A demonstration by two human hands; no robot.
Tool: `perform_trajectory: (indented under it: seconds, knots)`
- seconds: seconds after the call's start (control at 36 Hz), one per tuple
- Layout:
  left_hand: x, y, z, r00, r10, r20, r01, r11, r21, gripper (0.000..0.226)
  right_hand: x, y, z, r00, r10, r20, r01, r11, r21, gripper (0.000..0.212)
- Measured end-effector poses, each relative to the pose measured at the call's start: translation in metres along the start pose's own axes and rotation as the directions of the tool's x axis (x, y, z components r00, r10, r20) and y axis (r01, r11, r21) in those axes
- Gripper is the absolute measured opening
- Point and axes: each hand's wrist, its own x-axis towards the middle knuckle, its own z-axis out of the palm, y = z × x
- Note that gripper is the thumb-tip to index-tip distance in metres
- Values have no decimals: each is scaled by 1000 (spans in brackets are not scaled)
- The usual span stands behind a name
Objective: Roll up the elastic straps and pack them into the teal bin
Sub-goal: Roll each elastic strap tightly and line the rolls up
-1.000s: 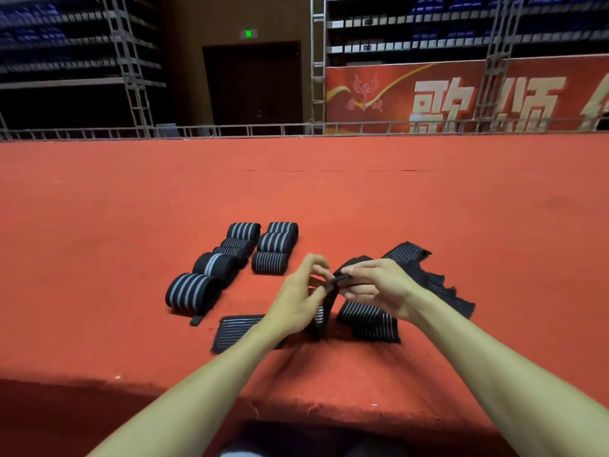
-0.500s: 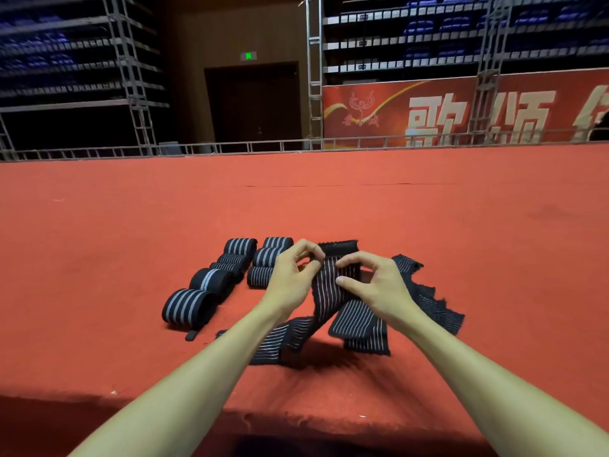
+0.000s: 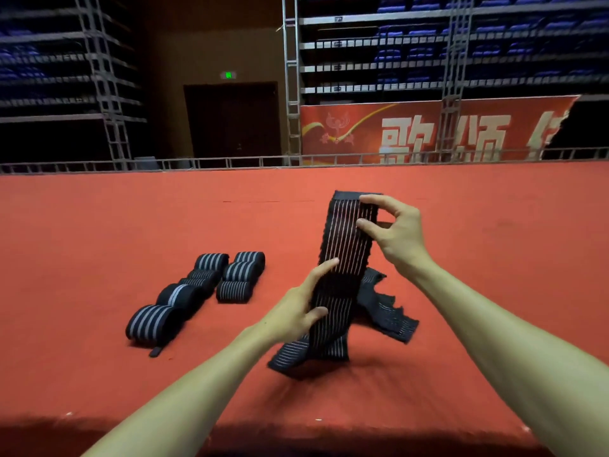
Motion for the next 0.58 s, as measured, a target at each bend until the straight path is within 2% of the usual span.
perform_trajectory:
  seconds: [0.08,0.17,0.22,0.33,0.42,0.5,0.58]
  knots:
    - [5,1,16,998,-17,66,17,1000,2,85,11,0,-22,999,4,-42,-5,1000,-11,40]
    - [13,7,32,998,-21,55,25,997,-79,82,18,1,-42,998,-16,-53,13,999,-53,40]
    - [22,15,43,1000,-9,17,12,983,-185,81,22,3,-55,997,-38,-64,33,996,-78,40]
    - [44,40,64,997,-62,-47,33,881,-472,70,32,7,-79,991,-64,-122,48,990,-131,39]
    - [54,50,77,993,-120,-4,95,811,-577,64,35,16,-93,988,-62,-139,39,986,-162,39]
    - [58,38,93,980,-170,103,199,844,-498,65,27,34,-97,995,-19,-97,-3,975,-222,39]
    - [61,18,107,972,-153,180,190,960,-208,67,10,60,-94,999,40,-36,-49,959,-280,38]
